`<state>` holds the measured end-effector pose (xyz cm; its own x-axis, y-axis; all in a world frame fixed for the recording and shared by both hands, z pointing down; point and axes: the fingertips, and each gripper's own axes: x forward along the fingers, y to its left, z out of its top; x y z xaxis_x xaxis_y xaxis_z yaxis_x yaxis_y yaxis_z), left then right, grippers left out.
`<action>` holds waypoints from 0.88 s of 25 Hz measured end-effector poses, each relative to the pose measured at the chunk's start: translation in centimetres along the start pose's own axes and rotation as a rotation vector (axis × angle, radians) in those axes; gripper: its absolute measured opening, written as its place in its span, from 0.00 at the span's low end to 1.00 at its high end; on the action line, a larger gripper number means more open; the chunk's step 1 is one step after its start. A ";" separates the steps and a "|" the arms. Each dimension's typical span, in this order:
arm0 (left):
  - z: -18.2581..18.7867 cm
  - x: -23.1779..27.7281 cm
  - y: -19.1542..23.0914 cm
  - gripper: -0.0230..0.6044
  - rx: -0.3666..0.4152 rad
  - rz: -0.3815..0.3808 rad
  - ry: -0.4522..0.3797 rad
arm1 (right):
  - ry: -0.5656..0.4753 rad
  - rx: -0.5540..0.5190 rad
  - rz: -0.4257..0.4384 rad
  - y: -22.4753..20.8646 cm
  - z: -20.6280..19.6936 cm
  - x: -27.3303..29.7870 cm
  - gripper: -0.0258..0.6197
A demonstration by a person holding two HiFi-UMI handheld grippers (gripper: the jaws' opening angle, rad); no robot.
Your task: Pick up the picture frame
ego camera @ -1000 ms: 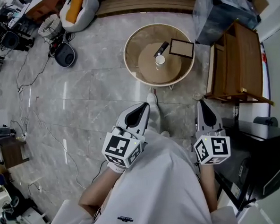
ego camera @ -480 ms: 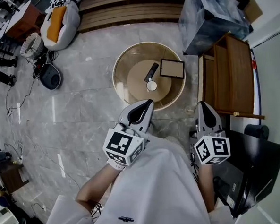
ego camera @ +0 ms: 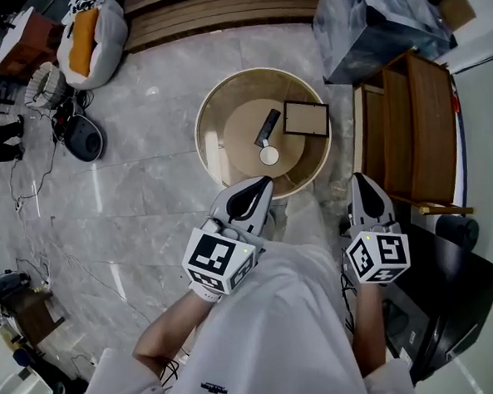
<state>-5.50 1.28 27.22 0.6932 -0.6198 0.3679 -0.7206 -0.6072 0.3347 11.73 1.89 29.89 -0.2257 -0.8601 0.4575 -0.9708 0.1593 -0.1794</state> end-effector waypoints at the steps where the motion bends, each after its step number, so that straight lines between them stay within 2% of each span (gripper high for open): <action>1: 0.2 0.5 0.4 0.04 -0.005 0.006 0.003 | 0.013 0.001 0.003 -0.3 -0.1 0.7 0.05; 10: -0.4 5.4 1.6 0.04 -0.022 0.026 0.065 | 0.074 0.000 0.049 -2.7 -1.3 5.6 0.05; 17: -2.7 11.9 2.0 0.04 -0.033 -0.001 0.124 | 0.130 0.008 0.083 -6.3 -4.7 11.7 0.05; 22: -5.3 17.0 2.7 0.04 -0.050 0.010 0.190 | 0.180 0.039 0.080 -9.8 -8.0 15.7 0.05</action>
<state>4.25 -8.30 38.95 0.6739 -0.5177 0.5271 -0.7306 -0.5728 0.3715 17.00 -9.32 45.81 -0.3161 -0.7443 0.5883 -0.9461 0.2016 -0.2534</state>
